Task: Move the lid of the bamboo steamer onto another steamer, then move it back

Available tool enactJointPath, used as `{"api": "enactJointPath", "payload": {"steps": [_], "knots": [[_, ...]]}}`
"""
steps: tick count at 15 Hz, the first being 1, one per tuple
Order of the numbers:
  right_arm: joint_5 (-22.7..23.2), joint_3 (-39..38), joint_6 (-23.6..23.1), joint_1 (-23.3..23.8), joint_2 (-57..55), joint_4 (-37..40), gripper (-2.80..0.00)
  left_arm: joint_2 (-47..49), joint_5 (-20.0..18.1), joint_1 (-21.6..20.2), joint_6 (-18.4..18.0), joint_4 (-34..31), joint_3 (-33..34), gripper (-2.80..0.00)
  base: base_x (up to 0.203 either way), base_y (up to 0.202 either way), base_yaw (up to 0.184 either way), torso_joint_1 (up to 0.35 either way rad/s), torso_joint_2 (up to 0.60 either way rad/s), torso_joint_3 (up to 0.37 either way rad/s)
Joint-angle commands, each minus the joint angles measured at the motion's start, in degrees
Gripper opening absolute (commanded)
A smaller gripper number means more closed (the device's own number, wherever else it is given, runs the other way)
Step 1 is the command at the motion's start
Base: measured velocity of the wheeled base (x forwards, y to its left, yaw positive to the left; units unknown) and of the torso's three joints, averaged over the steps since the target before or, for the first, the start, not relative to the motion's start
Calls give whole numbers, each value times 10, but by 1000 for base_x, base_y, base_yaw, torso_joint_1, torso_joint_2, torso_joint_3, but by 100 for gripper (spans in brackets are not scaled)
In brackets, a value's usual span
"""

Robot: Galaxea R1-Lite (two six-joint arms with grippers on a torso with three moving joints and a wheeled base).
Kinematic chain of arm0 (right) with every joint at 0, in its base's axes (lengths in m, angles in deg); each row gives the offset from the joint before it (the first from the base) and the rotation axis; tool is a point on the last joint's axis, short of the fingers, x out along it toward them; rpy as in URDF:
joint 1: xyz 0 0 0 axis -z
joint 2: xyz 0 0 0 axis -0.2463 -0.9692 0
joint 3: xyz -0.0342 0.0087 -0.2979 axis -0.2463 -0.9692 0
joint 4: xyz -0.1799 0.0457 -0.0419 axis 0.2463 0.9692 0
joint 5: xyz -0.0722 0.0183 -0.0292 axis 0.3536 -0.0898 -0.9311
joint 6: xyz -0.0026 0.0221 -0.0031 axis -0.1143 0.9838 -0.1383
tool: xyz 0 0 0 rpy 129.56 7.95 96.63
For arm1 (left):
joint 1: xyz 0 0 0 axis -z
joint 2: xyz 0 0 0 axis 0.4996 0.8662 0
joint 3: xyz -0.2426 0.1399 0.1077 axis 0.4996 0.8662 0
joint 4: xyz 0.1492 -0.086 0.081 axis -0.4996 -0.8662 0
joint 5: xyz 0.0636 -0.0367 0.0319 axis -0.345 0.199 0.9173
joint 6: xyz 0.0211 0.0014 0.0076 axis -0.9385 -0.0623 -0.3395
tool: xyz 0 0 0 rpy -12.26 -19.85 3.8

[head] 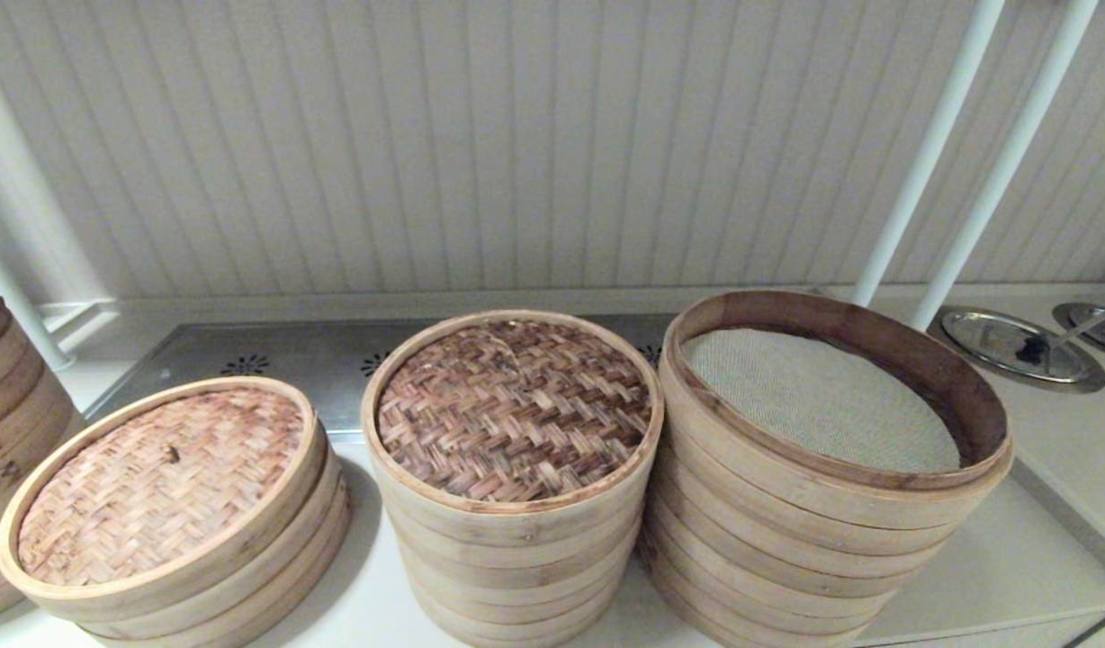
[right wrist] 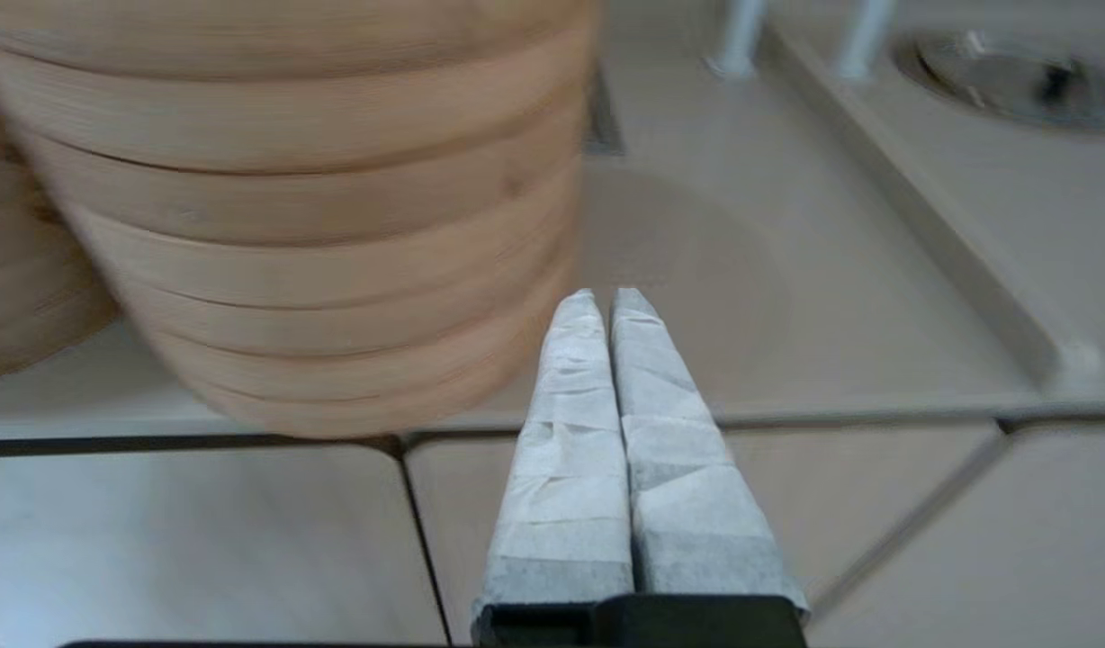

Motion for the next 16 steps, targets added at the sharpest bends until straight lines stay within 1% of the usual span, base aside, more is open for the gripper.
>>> {"api": "enactJointPath", "payload": {"steps": [1,4,9,12,16], "knots": [[10,-8,-4,0,25,26,-280,0,0,0,0,0,0,-280,0,0,0,0,0,0],[10,-8,8,0,25,22,-280,0,0,0,0,0,0,-280,0,0,0,0,0,0],[10,-8,10,-1,24,21,-280,1,0,0,0,0,0,-280,0,0,0,0,0,0],[8,-8,24,-1,25,21,-280,0,0,0,0,0,0,-280,0,0,0,0,0,0],[8,-8,23,-1,24,21,-280,0,0,0,0,0,0,-280,0,0,0,0,0,0]]}}
